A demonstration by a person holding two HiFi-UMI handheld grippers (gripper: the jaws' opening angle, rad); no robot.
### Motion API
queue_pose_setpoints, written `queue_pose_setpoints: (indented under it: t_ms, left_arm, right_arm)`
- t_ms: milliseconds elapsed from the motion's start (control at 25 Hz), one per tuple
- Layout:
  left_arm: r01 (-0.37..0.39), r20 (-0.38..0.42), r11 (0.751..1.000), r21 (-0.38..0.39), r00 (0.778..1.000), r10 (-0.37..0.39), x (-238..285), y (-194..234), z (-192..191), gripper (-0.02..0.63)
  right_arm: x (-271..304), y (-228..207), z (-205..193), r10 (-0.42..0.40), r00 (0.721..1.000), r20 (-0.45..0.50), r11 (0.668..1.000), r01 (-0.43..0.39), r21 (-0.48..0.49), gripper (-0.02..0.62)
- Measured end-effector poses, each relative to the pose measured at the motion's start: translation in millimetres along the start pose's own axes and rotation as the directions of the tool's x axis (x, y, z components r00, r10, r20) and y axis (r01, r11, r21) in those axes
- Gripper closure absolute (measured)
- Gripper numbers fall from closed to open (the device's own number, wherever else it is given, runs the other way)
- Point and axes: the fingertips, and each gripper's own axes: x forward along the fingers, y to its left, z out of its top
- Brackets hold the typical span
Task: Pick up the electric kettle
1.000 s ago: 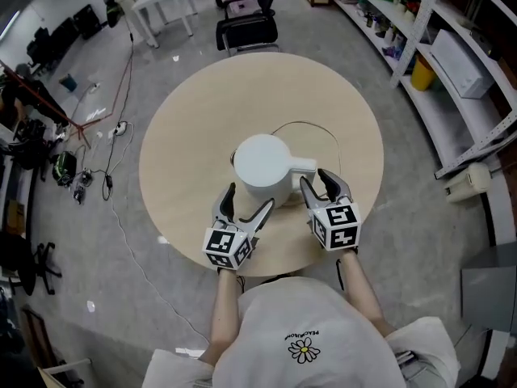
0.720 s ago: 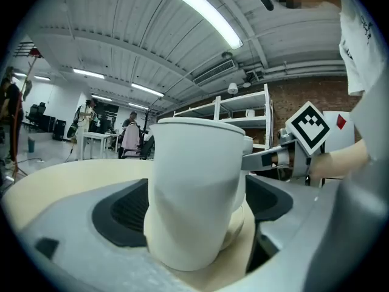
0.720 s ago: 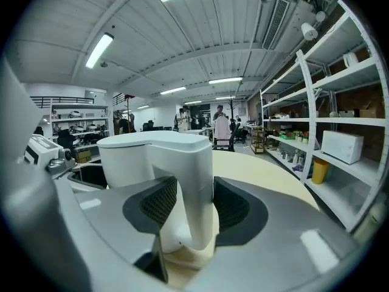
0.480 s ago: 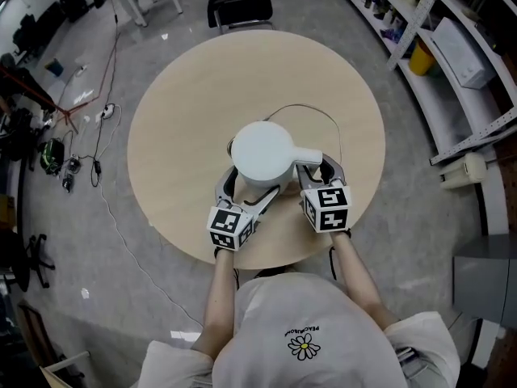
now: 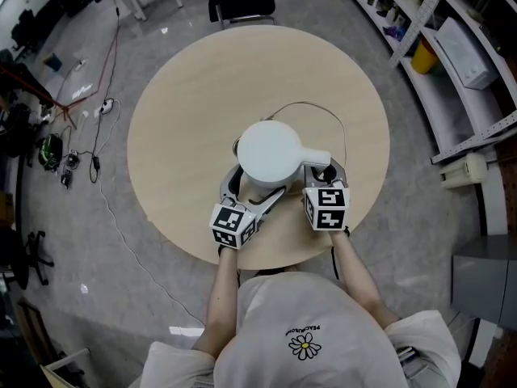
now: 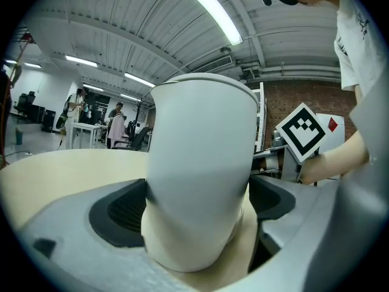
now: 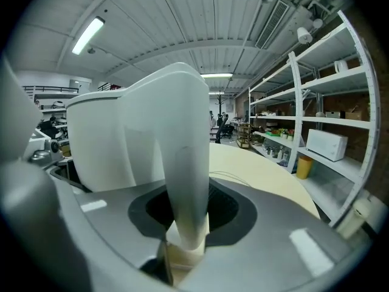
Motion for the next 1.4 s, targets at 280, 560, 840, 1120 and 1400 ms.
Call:
queue_pose_setpoints:
  t_ms: [280, 560, 840, 1120, 1400]
  left_arm:
    - [-0.008, 0.008, 1.000, 0.010, 1.000, 0.008, -1, 1, 0, 0.081]
    - [-0.007, -0.036, 1.000, -0.029, 0.999, 0.006, -3, 3, 7, 0.089]
    - [-0.030, 0.024, 0.998, 0.061, 0.999, 0.029, -14, -3, 82, 0.089]
    - [-0.044, 0.098, 0.997, 0.068, 0.995, 0.037, -38, -18, 170, 0.087]
    - [-0.053, 0.113, 0.993, 0.109, 0.993, 0.041, -56, -37, 203, 0.087]
  right_arm:
    - [1, 1, -1, 0.010, 1.000, 0.004, 1.000, -0.010, -0.004, 0.495]
    - [1, 4, 12, 0.032, 0.999, 0.026, 0.999, -0.031, -0.019, 0.497]
    - [-20, 7, 81, 0.071, 0.990, 0.121, 0.997, -0.068, -0.027, 0.497]
    - [-60, 14, 172, 0.094, 0.973, 0.211, 0.995, -0.082, -0.062, 0.495]
    - [-90, 16, 202, 0.094, 0.958, 0.269, 0.995, -0.082, -0.055, 0.495]
